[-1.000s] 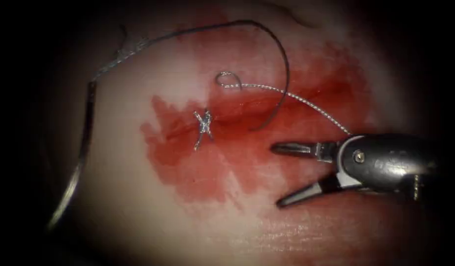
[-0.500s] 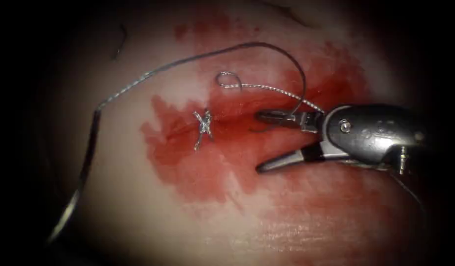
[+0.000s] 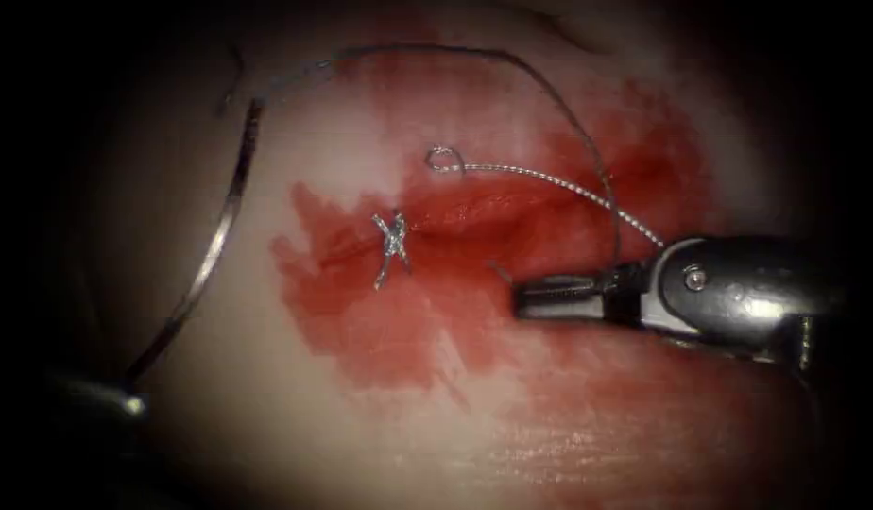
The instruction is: Wound Closure
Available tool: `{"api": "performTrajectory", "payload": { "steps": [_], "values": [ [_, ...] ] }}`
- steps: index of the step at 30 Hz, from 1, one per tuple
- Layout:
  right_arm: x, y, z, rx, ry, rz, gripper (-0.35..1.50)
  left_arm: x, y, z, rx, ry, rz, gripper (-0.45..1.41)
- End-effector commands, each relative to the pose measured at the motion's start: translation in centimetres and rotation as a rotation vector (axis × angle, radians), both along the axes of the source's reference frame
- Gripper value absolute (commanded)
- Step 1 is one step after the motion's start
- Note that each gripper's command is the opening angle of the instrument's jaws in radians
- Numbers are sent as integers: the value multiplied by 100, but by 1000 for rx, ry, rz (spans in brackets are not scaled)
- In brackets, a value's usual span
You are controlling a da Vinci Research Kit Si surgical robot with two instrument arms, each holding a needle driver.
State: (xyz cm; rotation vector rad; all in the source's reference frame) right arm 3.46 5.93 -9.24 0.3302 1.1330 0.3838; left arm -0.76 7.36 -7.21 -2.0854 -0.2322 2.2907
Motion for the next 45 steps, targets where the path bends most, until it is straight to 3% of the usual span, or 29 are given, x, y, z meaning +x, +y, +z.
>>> {"api": "performTrajectory", "payload": {
  "steps": [1,9,13,18,21,22,23,24,26,32,38,45],
  "values": [
    [2,-11,-5,5,3,-14,-35,-5,8,8,-3,6,-16,-35],
    [-18,-37,-54,34,10,-56,-35,2,34,52,-12,79,-109,-35],
    [-18,-64,-105,58,25,-89,-35,-4,32,61,-10,77,-109,-35],
    [3,-92,-164,88,77,-134,-35,-12,32,61,-8,67,-105,-35],
    [19,-99,-184,102,112,-157,-35,-9,34,60,-7,65,-102,-35],
    [25,-97,-186,84,130,-153,-15,-5,35,60,-6,62,-99,-35],
    [26,-96,-186,73,139,-152,44,-3,36,60,-5,61,-97,-35],
    [28,-95,-184,62,133,-141,79,-1,36,60,-5,60,-95,-35],
    [27,-92,-179,40,105,-110,121,11,38,61,11,68,-104,-35],
    [0,-62,-146,14,63,-48,128,75,53,63,22,112,-166,-35],
    [-19,-29,-108,-24,13,26,126,89,61,66,30,113,-209,-35],
    [-25,-5,-68,-71,18,87,125,107,66,74,48,120,-243,-35]
  ]
}}
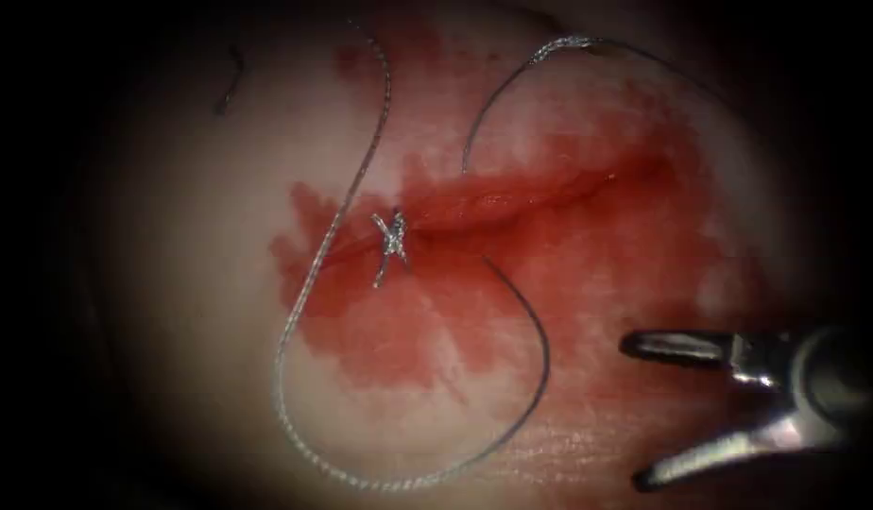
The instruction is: Wound Closure
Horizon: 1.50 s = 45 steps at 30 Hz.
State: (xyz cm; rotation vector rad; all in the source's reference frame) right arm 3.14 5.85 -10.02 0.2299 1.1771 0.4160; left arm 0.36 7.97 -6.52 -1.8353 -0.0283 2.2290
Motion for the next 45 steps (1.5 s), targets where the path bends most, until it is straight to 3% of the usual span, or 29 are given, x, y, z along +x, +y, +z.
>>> {"api": "performTrajectory", "payload": {
  "steps": [1,3,7,11,15,17,18,19,20,21,29,34,38,40,41,45],
  "values": [
    [10,7,20,-22,-9,10,123,-8,4,4,0,2,-1,-35],
    [24,10,42,-122,-4,-2,123,-11,3,3,6,-5,-3,-35],
    [44,5,59,-231,6,-31,123,-11,4,4,11,-10,-5,-35],
    [65,4,73,-369,2,-55,111,-11,4,4,11,-12,-4,-35],
    [70,6,80,-382,-1,-46,109,-14,4,4,11,-15,-2,-35],
    [73,6,83,-384,8,-48,93,-17,2,4,10,-15,-3,-35],
    [73,6,83,-384,8,-48,93,-17,2,4,10,-15,-3,-35],
    [73,6,84,-383,7,-51,73,-17,2,4,10,-17,-2,-35],
    [71,5,84,-370,-1,-84,-3,-18,2,4,10,-17,-3,-35],
    [68,2,85,-330,1,-99,-35,-19,1,3,10,-18,-2,-35],
    [56,-13,82,-260,13,-99,-35,-26,-2,5,35,-30,-6,-35],
    [48,-37,58,-234,32,-144,-35,-29,-3,5,40,-30,-9,-35],
    [43,-72,18,-211,42,-196,-35,-32,-3,5,40,-32,-8,-35],
    [44,-78,12,-204,44,-204,-35,-33,-4,6,39,-34,-7,-35],
    [48,-100,-11,-192,56,-238,-35,-37,-5,7,37,-36,-7,-35],
    [60,-133,-43,-174,72,-299,-35,-41,-7,9,34,-39,-6,-35]
  ]
}}
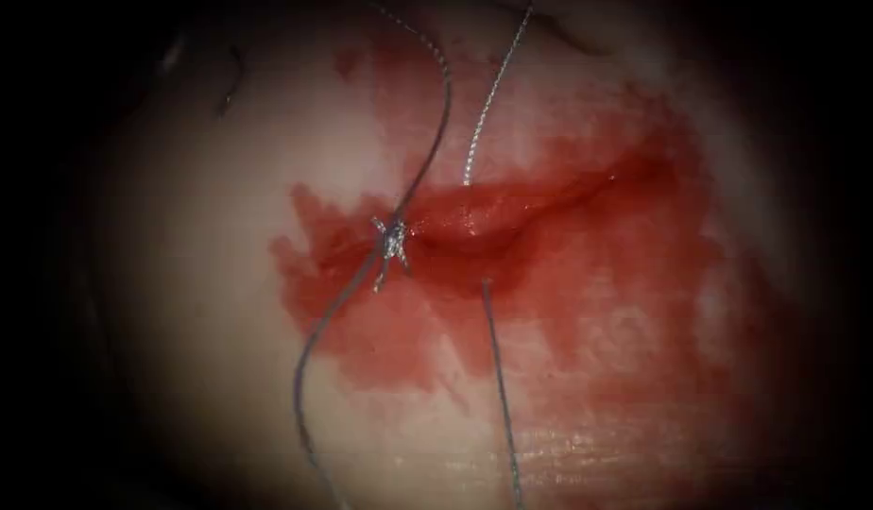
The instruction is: Wound Closure
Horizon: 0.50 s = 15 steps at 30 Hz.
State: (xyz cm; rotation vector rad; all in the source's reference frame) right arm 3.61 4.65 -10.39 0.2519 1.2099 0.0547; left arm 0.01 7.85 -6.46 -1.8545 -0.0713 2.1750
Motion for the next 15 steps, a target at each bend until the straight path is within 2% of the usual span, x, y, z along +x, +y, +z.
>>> {"api": "performTrajectory", "payload": {
  "steps": [1,2,4,5,6,7,8,11,15],
  "values": [
    [16,-19,-12,8,14,-30,-35,-6,5,5,-4,-1,0,-35],
    [23,-27,-24,15,23,-51,-35,-6,5,5,-5,-1,0,-35],
    [26,-26,-30,16,37,-42,-35,-5,6,6,-5,-2,1,-35],
    [23,-13,-28,25,54,-16,36,-5,5,6,-5,-2,0,-35],
    [20,-9,-26,18,53,5,78,-5,5,6,-5,-2,1,-35],
    [17,-4,-22,12,41,25,103,-5,5,6,-5,-2,1,-35],
    [13,1,-17,6,27,43,116,-5,5,6,-5,-2,1,-35],
    [-5,21,4,-9,-15,87,130,-4,5,6,-5,-2,2,-35],
    [-31,46,28,-12,-32,117,131,-3,5,6,-6,-3,3,-35]
  ]
}}
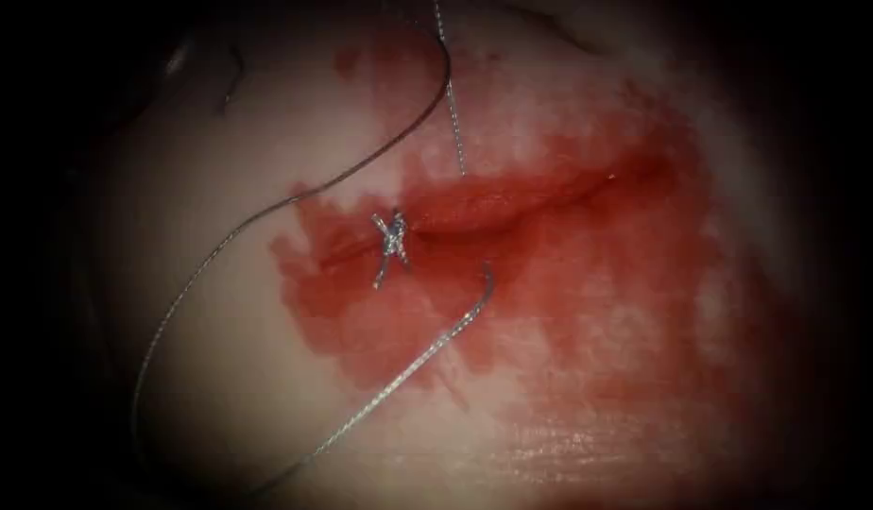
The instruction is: Wound Closure
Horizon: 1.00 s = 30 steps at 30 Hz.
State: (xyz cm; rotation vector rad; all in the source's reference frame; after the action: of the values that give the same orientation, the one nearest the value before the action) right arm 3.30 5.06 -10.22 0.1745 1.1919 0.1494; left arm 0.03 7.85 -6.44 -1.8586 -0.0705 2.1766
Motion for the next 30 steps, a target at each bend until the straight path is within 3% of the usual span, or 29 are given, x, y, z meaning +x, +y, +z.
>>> {"api": "performTrajectory", "payload": {
  "steps": [1,7,10,16,27,28,29,30],
  "values": [
    [-2,9,15,-4,1,15,131,-5,6,4,-3,-2,1,-35],
    [7,41,41,-38,-24,108,126,-5,5,8,-1,-3,0,-35],
    [33,58,64,-98,-47,113,115,-3,4,12,1,-4,1,-35],
    [52,62,100,-152,-61,109,115,1,5,13,6,-8,4,-35],
    [58,73,112,-160,-60,119,110,-1,5,13,6,-7,2,-35],
    [60,73,112,-159,-52,117,101,-1,5,13,6,-7,2,-35],
    [62,72,112,-153,-46,88,53,-1,5,13,6,-7,2,-35],
    [63,72,112,-154,-53,75,29,-1,5,13,6,-7,2,-35]
  ]
}}
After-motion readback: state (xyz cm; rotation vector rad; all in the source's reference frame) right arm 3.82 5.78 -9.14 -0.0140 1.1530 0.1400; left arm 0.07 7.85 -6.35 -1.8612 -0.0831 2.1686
